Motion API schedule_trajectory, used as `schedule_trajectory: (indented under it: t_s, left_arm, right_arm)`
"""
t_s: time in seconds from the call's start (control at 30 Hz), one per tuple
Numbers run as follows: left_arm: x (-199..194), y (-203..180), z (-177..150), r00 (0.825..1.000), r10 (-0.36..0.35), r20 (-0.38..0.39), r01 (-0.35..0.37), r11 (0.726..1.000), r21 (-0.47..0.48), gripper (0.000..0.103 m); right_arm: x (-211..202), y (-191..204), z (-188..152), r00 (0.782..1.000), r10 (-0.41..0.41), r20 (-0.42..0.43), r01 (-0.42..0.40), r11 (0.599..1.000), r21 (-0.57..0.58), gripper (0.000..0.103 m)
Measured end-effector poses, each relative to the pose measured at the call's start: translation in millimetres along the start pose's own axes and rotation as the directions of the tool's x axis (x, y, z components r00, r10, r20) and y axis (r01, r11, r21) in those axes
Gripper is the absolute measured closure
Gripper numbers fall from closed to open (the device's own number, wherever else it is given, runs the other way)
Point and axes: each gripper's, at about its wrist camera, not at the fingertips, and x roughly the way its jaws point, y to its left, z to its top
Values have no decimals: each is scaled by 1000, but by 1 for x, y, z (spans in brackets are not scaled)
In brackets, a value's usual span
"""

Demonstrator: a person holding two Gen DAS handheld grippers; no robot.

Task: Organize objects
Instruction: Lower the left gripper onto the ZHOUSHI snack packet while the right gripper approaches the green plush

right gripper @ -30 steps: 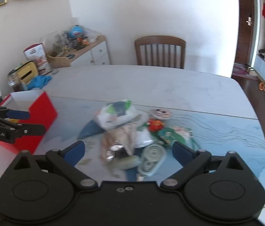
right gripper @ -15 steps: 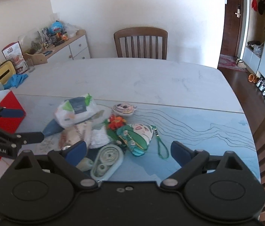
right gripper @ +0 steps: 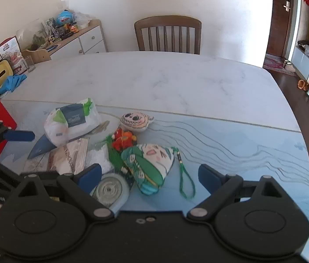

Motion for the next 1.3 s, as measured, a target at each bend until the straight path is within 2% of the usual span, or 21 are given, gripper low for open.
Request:
schedule_trajectory:
  t_s: [0.33, 0.5, 0.6, 0.83, 0.87, 0.9, 1.0, 1.13, 1.3]
  left_arm:
    - [15, -3, -2, 1000, -25, -16, 25, 1000, 5, 1]
    - [17, -4, 0, 999, -47, -12, 47, 999, -4, 13]
    - [18, -7, 0, 998, -55, -13, 55, 998, 8, 21]
    - [16, -9, 0, 999, -44, -6, 44, 999, 11, 26]
    - [14, -9, 0, 999, -42, -2, 42, 999, 12, 30]
    - [13, -10, 0, 1000, -31, 6, 31, 999, 14, 36]
    - [12, -6, 2, 999, -31, 10, 31, 1000, 1, 42]
    - [10, -4, 2, 999, -35, 17, 35, 999, 2, 46]
    - [3, 2, 3, 996, -86, 16, 86, 996, 28, 46]
  right_arm:
    - [37, -6, 6, 999, 14, -39, -13, 1000, 25, 10]
    - [45, -8, 6, 999, 30, -44, -28, 998, 50, 13]
    - [49, -7, 6, 998, 35, -53, -33, 999, 44, 17]
    - [52, -4, 7, 998, 24, -51, -23, 999, 34, 34]
    - [52, -4, 7, 998, 22, -51, -20, 999, 34, 40]
    - [52, -5, 8, 999, 23, -49, -21, 999, 37, 42]
    - [50, -3, 6, 999, 15, -40, -14, 999, 30, 48]
    - [46, 0, 6, 1000, 0, -31, 0, 1000, 13, 53]
    - [43, -1, 6, 999, 7, -35, -6, 1000, 22, 52]
